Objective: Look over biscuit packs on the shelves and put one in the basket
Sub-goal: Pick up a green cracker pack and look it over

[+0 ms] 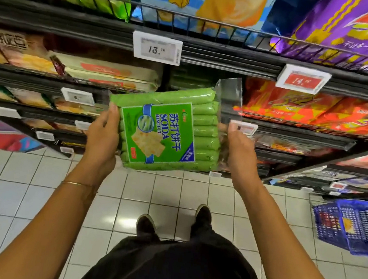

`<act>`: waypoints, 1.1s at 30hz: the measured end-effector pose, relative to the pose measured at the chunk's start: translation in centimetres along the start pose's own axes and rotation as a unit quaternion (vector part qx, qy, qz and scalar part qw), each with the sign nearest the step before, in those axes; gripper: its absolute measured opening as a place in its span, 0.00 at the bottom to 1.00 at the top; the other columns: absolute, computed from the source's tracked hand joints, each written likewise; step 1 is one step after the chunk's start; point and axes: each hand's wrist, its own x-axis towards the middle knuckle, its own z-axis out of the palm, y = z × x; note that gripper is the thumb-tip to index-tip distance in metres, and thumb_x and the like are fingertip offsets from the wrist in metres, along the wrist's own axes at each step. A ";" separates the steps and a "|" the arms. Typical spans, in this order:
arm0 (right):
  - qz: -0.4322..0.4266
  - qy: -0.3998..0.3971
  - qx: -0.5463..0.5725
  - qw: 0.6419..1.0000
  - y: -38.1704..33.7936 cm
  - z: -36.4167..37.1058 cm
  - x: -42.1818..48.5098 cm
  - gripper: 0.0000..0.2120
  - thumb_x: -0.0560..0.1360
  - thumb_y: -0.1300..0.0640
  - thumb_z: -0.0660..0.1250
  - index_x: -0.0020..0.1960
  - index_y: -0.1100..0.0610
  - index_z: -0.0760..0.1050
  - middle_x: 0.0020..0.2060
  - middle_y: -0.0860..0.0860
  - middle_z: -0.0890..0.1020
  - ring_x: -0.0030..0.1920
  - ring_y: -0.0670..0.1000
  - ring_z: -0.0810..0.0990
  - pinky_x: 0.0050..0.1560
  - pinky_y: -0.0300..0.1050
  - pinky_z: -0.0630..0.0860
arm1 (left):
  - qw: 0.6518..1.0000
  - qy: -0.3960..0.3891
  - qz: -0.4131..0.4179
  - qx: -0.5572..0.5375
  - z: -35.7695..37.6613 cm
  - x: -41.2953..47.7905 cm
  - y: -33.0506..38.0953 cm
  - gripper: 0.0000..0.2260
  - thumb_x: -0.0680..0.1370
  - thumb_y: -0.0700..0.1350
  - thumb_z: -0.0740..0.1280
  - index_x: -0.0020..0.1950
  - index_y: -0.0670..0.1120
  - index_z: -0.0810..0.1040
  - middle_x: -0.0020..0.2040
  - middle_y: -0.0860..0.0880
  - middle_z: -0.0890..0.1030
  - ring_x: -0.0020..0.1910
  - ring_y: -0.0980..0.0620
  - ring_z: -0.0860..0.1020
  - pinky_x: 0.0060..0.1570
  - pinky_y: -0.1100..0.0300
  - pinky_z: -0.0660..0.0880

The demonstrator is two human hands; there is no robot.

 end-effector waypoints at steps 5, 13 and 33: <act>0.005 0.018 0.019 1.000 1.0 -0.1 -2.2 0.20 0.87 0.50 0.57 0.47 0.49 0.86 0.37 0.45 0.85 0.37 0.43 0.82 0.36 0.35 0.76 | 0.995 -0.060 -0.079 -0.024 -1.0 -0.8 -1.7 0.25 0.86 0.64 0.52 0.68 0.53 0.81 0.60 0.50 0.87 0.57 0.50 0.86 0.46 0.53 0.84; -0.047 -0.146 0.080 0.985 2.6 -2.6 -5.9 0.18 0.81 0.49 0.67 0.68 0.55 0.79 0.61 0.58 0.85 0.62 0.62 0.83 0.59 0.59 0.82 | 0.997 -0.001 -0.057 -0.042 -0.9 -5.1 -1.5 0.25 0.85 0.65 0.53 0.67 0.54 0.82 0.58 0.53 0.87 0.57 0.50 0.86 0.63 0.41 0.80; -0.036 -0.168 0.204 0.964 5.9 -7.7 -8.0 0.23 0.78 0.57 0.68 0.71 0.62 0.74 0.65 0.63 0.81 0.64 0.65 0.81 0.66 0.68 0.74 | 0.977 -0.164 0.118 0.065 -1.5 -14.2 -0.1 0.11 0.83 0.55 0.63 0.61 0.54 0.78 0.57 0.50 0.86 0.54 0.49 0.84 0.45 0.54 0.84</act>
